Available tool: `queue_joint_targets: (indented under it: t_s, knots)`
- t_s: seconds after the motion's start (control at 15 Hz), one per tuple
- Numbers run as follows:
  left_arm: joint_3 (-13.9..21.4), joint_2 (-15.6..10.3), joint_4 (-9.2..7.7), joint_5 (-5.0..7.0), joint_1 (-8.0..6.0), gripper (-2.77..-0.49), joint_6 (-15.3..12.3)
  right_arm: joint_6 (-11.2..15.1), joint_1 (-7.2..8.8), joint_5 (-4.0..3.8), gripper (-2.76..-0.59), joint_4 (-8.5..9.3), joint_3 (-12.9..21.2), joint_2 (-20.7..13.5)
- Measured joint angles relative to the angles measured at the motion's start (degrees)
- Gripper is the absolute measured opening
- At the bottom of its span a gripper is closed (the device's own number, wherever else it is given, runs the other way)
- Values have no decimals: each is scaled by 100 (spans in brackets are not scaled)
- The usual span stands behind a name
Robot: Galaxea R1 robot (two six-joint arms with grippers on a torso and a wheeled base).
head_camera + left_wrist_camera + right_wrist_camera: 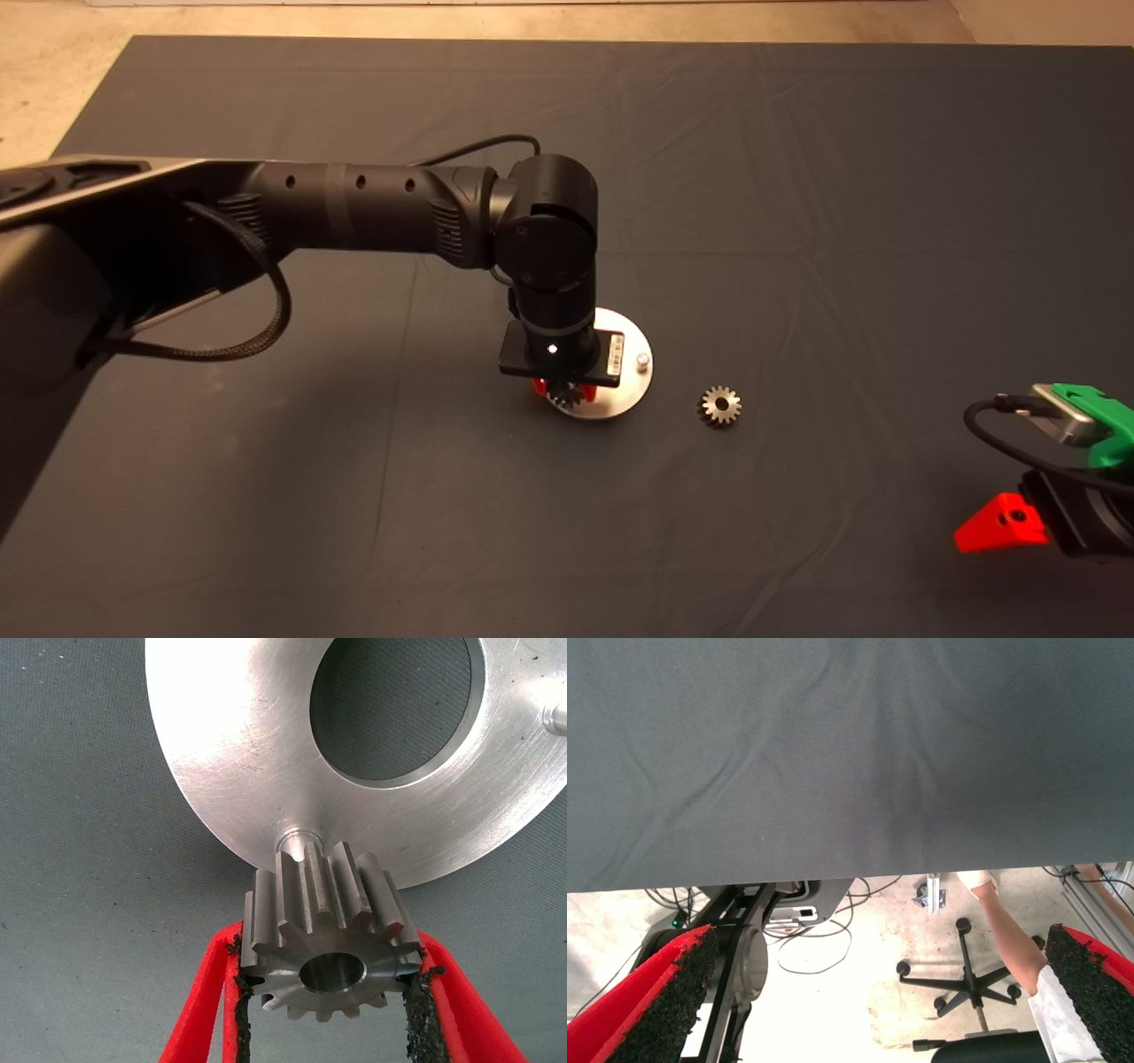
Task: Install three planetary gears onto the carrier pins
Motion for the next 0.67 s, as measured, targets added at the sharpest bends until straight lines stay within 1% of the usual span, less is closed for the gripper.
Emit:
queue_joint_targets:
  t_s: [0.67]
  knots:
    - [2,-1,0,-4,-2,-242,0,0,0,1,-60,0,0,0]
